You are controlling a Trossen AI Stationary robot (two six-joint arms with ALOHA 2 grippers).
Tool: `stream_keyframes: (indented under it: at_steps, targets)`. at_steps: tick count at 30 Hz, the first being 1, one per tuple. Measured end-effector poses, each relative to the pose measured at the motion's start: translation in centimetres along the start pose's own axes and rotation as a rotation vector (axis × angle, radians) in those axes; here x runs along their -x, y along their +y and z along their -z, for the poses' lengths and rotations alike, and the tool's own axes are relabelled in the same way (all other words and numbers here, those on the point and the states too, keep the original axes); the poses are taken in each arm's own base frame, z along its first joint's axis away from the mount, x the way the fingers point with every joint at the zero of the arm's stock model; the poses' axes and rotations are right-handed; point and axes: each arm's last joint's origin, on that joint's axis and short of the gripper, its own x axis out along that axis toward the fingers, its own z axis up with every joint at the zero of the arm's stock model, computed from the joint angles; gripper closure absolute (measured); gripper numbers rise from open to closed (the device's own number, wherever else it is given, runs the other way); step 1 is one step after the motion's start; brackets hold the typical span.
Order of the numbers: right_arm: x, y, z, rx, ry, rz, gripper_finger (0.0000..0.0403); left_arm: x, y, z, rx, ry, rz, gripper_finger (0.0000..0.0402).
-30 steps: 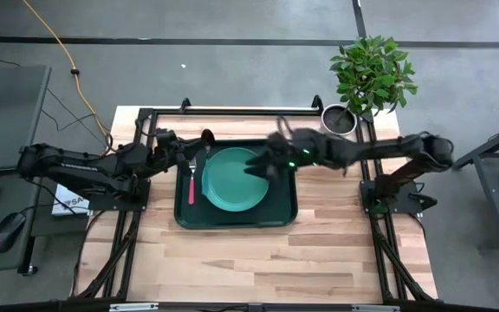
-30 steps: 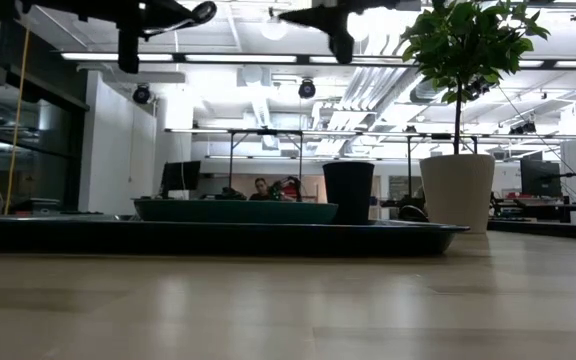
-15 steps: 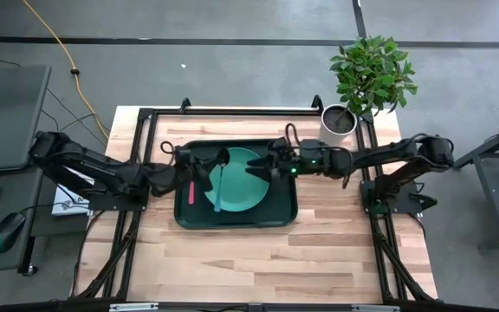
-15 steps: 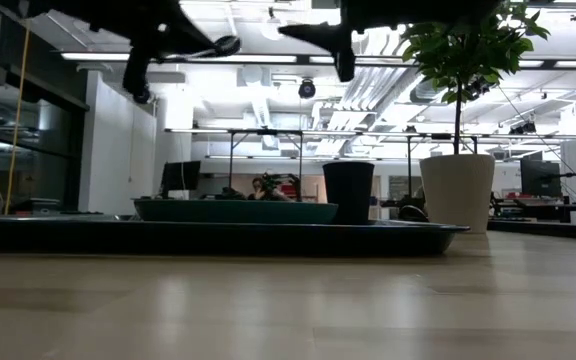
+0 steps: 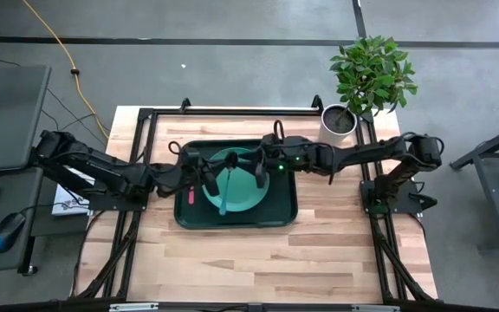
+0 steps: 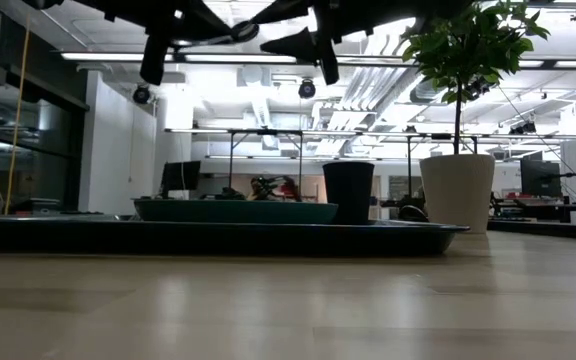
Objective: Pick and place plate/cup/fork/spoon on tray
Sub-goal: Put the light blue spoon on the black serving tray to the right of the pink fork
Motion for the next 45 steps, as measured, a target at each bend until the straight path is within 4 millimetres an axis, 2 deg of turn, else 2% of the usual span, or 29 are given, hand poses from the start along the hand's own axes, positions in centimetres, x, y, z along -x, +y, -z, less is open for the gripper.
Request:
stream_keyframes:
  at_steps: [5,12,20,28,33,40,45]
  targets:
    - [0.0,-0.2,0.0,-0.015,0.002,0.008,0.0231,-0.3,-0.1,-0.2,0.001,0.015,0.061,0.0402]
    - [0.0,0.0,-0.2,-0.035,-0.016,-0.002,0.0235,-0.7,0.3,-0.6,0.005,0.009,0.054,0.0402]
    - [0.0,-0.1,-0.2,-0.1,-0.027,0.016,0.0298,-1.0,0.5,-0.6,-0.017,0.011,0.055,0.0402]
    - [-0.3,-0.2,0.2,-0.106,-0.004,0.012,0.0345,-2.2,0.6,0.3,-0.02,0.018,0.059,0.0402]
    - [-0.3,-0.4,0.4,-0.129,0.014,0.028,0.0393,-2.3,0.7,0.4,-0.025,0.021,0.056,0.0402]
    - [-0.3,-0.4,0.4,-0.121,0.013,0.024,0.04,-2.1,0.7,0.2,-0.055,0.015,0.06,0.0397]
    - [0.2,-1.0,-0.1,-0.108,0.051,0.03,0.0401,-2.2,1.3,-0.6,-0.061,0.047,0.075,0.0364]
